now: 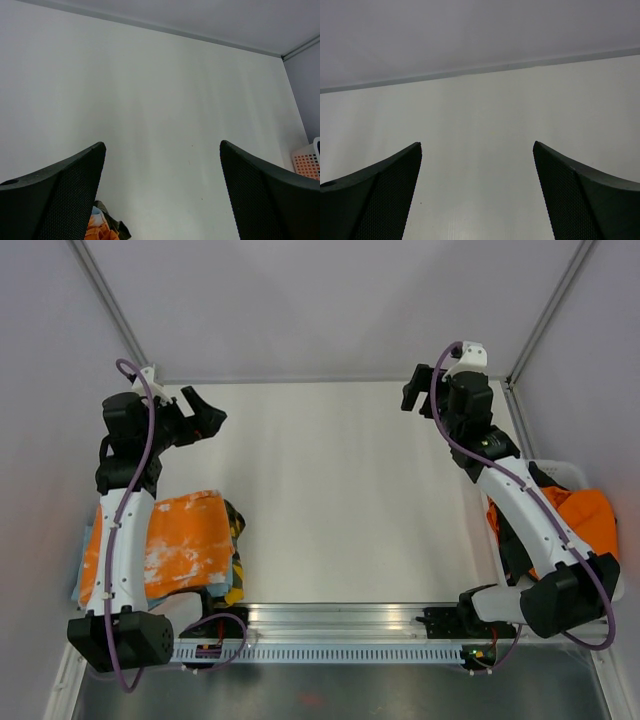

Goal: Fold and stack the trousers
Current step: Neatly place the folded trousers to the corner

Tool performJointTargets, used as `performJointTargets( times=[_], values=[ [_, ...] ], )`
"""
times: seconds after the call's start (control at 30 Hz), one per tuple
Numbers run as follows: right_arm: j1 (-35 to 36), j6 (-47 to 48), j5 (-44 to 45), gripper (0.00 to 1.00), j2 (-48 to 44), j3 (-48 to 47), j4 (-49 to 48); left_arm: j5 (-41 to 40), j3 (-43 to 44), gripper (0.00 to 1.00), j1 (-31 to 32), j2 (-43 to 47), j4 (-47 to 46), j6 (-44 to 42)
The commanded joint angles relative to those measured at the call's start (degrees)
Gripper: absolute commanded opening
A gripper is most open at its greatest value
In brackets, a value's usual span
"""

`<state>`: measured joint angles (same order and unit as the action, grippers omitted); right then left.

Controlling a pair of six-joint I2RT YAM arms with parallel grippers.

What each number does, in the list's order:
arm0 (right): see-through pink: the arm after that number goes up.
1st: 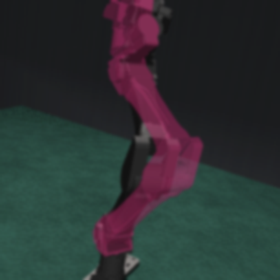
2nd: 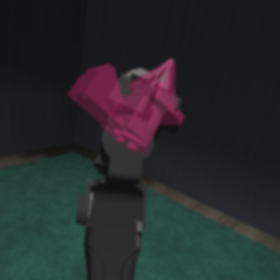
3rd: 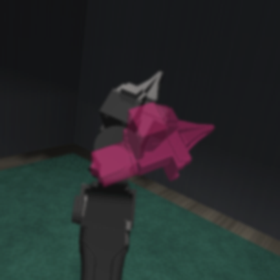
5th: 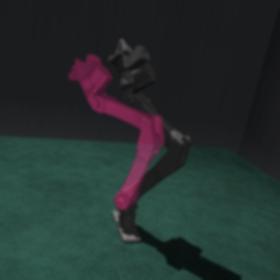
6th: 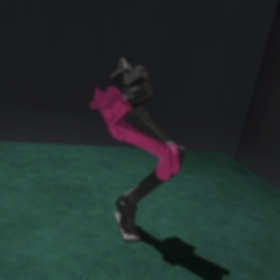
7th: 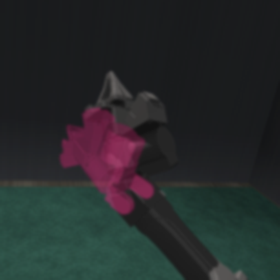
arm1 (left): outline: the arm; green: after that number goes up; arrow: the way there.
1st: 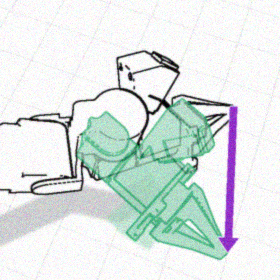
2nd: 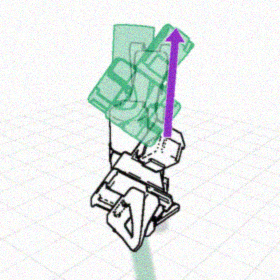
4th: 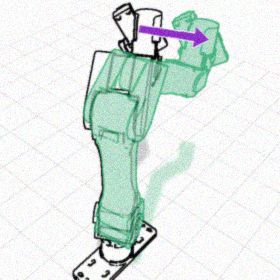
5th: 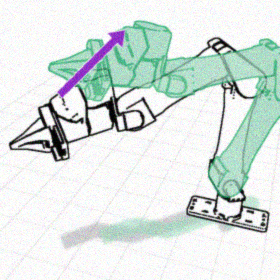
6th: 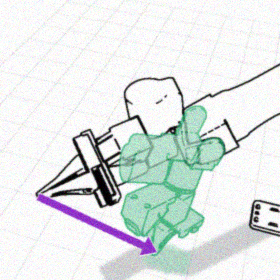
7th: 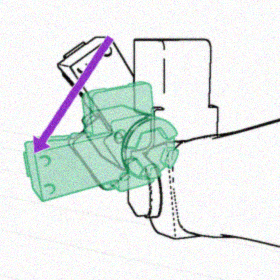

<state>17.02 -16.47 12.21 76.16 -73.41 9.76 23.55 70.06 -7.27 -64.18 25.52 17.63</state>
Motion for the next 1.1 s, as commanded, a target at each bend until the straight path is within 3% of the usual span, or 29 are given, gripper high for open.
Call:
performJointTargets(
  times=[0.0, 0.53, 0.77, 1.07],
  values=[
    [0.12, 0.91, 1.24, 0.98, -3.65, 1.77, -2.55, 2.46, -0.63, 1.00, 0.15, 1.78, -3.10, -1.63],
    [0.12, -1.81, 1.15, 0.98, -13.04, 6.60, -0.36, -7.46, -8.09, 1.00, 0.15, 11.09, -6.26, 4.52],
    [0.12, -3.30, 2.29, 0.98, -20.17, 11.61, 0.35, -1.06, -12.32, 1.00, 0.15, 13.91, -9.44, 9.09],
    [0.12, -3.83, 1.50, 0.98, -20.35, 11.53, -1.58, -1.84, -14.25, 1.00, 0.15, 14.78, -8.03, 9.88]
  ],
)
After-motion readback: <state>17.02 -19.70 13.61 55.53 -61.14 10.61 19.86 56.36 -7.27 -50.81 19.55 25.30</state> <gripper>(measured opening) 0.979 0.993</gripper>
